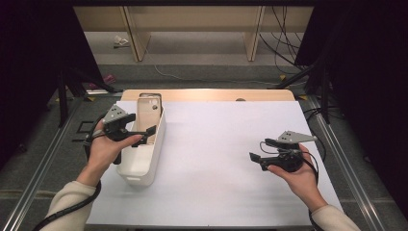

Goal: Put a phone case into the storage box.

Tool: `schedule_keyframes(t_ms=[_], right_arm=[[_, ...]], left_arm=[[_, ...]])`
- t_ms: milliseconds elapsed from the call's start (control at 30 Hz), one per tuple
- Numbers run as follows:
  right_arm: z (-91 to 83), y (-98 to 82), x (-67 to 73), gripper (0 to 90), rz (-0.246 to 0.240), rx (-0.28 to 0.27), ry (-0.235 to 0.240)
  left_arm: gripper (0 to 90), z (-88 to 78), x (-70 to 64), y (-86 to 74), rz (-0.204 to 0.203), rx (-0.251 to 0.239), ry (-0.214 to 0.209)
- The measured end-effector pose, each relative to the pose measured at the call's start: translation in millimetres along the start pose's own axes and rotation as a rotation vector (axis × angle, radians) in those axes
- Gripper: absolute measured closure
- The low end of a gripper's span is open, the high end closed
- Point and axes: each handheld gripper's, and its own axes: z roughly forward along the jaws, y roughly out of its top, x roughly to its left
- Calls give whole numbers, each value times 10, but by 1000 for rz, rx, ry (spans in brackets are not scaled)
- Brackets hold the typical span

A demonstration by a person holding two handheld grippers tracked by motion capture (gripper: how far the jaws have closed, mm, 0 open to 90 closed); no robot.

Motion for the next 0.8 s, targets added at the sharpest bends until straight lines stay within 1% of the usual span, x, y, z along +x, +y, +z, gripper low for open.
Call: schedule_keyframes(t_ms=[33, 100, 233, 300, 367, 467, 567, 633, 800], right_arm=[[-3, 1, -1, 163, 1, -2, -1], [-11, 2, -10, 163, 2, -1, -1], [-10, 0, -15, 163, 5, 1, -1], [-12, 1, -12, 163, 1, 2, 1], [-14, 4, -14, 164, 2, -1, 0], [-20, 3, -19, 164, 5, -1, -3], [-21, 3, -21, 164, 6, -1, -3], [-21, 4, -19, 164, 3, 0, -2], [-24, 4, -16, 164, 1, -3, 0]], left_arm=[[90, -9, -14, -15, -5, -12, 0], [95, -25, -46, -47, -3, -16, -5], [93, -49, -106, -105, 2, -7, -19], [86, -53, -118, -126, -2, 0, -29], [86, -59, -125, -141, -6, 0, -31], [86, -79, -163, -169, 4, 2, -34], [95, -98, -232, -209, 11, -5, -42], [99, -106, -293, -239, 17, -11, -58], [99, -116, -432, -282, 45, -6, -85]])
